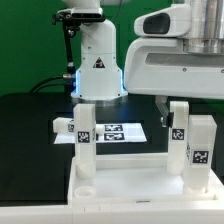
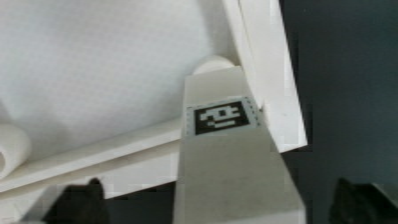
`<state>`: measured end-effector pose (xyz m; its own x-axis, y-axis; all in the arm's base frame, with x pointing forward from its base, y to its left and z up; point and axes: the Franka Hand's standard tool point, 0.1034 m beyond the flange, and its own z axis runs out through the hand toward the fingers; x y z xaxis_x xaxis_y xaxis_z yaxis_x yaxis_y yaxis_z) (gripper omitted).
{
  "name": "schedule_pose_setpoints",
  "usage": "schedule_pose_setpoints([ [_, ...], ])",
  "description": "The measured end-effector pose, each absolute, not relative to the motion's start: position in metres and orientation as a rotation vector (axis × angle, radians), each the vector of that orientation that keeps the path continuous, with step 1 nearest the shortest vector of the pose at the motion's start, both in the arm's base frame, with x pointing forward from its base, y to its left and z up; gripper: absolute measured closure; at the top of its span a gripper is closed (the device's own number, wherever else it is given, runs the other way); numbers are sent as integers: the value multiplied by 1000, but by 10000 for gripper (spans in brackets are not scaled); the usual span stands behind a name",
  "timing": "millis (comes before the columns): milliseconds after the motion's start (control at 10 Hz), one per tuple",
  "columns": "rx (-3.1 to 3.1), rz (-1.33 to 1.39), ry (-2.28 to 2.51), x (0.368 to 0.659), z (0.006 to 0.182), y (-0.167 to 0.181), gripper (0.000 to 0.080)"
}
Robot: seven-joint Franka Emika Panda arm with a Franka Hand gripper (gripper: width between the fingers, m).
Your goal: Assemble desk
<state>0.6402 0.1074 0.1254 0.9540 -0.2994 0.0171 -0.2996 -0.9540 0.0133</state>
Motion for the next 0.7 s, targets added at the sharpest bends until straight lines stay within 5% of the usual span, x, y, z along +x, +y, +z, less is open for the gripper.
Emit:
schedule_pose_setpoints([
  [100, 3074, 23, -576, 640, 125, 108, 408],
  [200, 3046, 24, -712, 640, 125, 108, 408],
  [300, 3024, 25, -801, 640, 125, 108, 514],
  [700, 2753, 113, -1518, 637, 123, 119, 514],
])
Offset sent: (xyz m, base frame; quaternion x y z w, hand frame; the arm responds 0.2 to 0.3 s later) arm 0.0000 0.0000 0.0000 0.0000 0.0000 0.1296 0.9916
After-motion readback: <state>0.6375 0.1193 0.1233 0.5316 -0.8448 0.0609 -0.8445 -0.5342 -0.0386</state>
